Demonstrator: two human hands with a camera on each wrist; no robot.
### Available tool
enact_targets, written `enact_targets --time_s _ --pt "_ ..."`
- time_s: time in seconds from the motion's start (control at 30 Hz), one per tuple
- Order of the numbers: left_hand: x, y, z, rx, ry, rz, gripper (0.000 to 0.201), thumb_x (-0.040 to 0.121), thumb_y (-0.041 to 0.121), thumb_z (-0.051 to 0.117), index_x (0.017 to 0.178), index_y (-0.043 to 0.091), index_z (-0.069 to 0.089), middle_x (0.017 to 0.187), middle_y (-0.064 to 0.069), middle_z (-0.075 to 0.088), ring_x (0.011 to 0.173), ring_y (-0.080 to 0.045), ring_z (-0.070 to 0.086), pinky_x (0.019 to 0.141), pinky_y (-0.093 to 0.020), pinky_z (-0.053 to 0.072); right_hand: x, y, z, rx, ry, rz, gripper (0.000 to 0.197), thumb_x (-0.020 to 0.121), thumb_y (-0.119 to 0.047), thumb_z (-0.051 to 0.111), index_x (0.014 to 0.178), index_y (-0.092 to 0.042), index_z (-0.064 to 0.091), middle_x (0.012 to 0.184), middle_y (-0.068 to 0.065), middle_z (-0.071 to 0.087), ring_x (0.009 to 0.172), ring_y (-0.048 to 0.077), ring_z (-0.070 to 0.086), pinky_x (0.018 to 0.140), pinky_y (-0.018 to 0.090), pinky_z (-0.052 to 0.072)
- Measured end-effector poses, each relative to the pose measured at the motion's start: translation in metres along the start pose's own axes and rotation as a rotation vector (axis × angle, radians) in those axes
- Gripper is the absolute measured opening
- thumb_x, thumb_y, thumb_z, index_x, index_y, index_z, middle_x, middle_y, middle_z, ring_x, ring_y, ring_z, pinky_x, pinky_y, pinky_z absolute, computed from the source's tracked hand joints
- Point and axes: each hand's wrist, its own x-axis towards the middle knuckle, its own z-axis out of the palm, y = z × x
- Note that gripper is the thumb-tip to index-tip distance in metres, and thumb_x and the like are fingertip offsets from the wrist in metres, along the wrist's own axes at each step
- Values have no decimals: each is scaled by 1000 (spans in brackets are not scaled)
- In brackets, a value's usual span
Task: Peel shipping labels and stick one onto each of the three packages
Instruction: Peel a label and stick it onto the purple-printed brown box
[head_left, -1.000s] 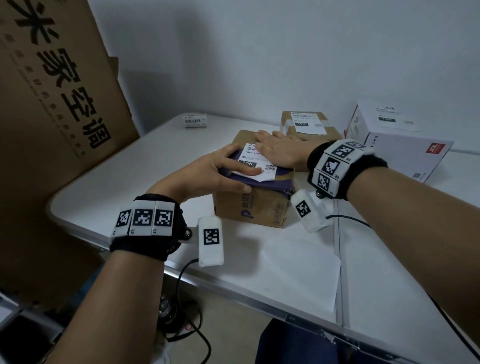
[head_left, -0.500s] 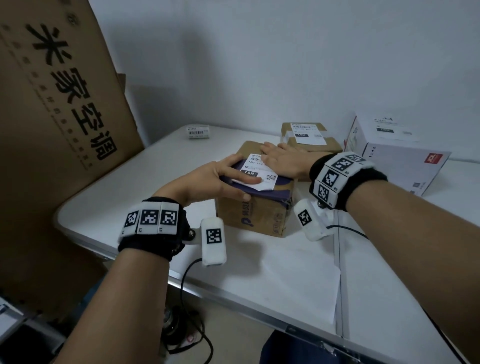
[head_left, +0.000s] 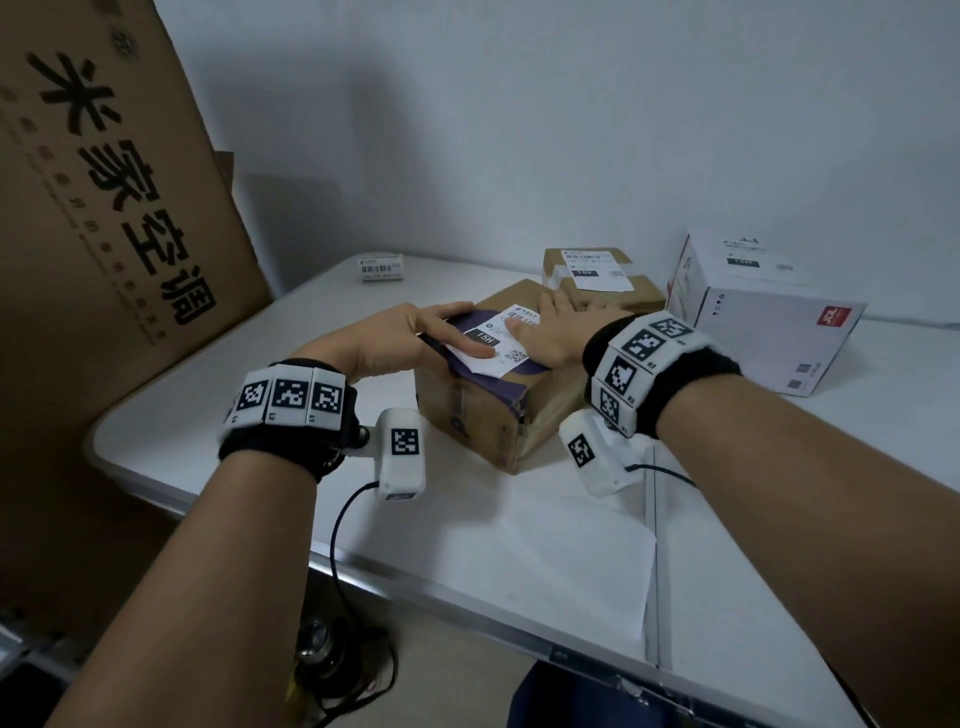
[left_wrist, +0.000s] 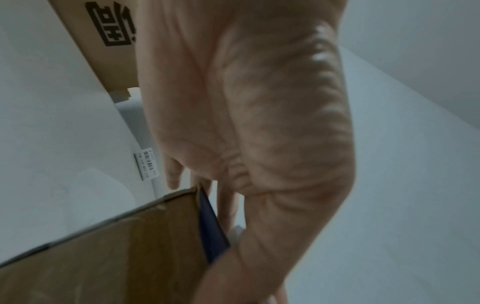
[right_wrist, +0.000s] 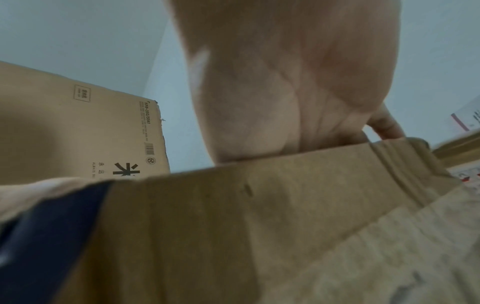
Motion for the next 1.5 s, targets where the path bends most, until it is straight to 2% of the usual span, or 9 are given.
enact_targets --time_s 0.1,0.27,0.5,0.77,0.9,1.03,1.17,1.37,1.5 --pt "4 0 1 56 53 27 65 71 -19 57 85 41 77 149 13 38 132 -6 39 107 -23 33 -2 -1 0 -7 19 29 86 88 -73 9 154 -19 -3 162 1 -7 146 41 6 118 55 5" --pt "4 0 7 29 90 40 61 72 -23 49 100 25 74 145 7 43 129 -10 44 97 -15 37 -2 6 -6 70 -15 -7 82 91 -69 10 154 -17 0 162 4 -6 148 35 5 119 51 4" --pt "0 -1 11 -21 121 60 61 73 -22 47 96 26 76 139 11 49 122 -7 48 89 -6 41 -3 20 -6 78 14 -49 73 94 -65 9 154 -24 6 162 1 -4 148 34 6 119 51 2" --pt "4 5 15 -40 162 56 61 76 -21 33 91 18 78 140 6 52 126 -9 47 91 -5 39 -9 31 -1 29 -2 47 91 83 -80 9 153 -24 -4 162 9 -1 149 31 -1 118 51 -1" --pt "6 14 17 -37 151 28 43 88 -2 39 93 16 78 133 11 55 120 -6 48 83 -2 34 -10 44 1 93 15 52 91 84 -78 9 154 -20 1 162 6 5 148 29 7 118 53 5" --pt "6 9 15 32 134 74 28 87 12 55 87 28 79 129 10 54 122 -5 47 98 -14 34 -5 59 3 329 -1 23 104 75 -85 1 154 -17 8 160 11 13 147 31 16 118 53 10" --pt "3 11 9 46 69 46 20 82 41 61 90 36 78 130 19 51 122 0 44 107 -30 32 -5 73 -9 552 150 -38 77 94 -62 1 146 -18 36 142 15 47 131 31 43 112 42 30" --pt "13 14 13 138 93 34 13 78 37 75 86 28 70 115 9 52 109 -13 55 96 -30 42 -20 30 -27 390 253 -242 47 104 -28 12 144 -15 34 149 12 39 137 31 35 113 47 25" --pt "14 11 16 171 122 -32 36 72 36 80 102 28 61 116 6 43 103 -16 54 91 -29 47 -5 -2 -10 150 64 -296 52 103 -39 8 153 -23 8 162 -4 -1 149 23 -4 119 53 0"
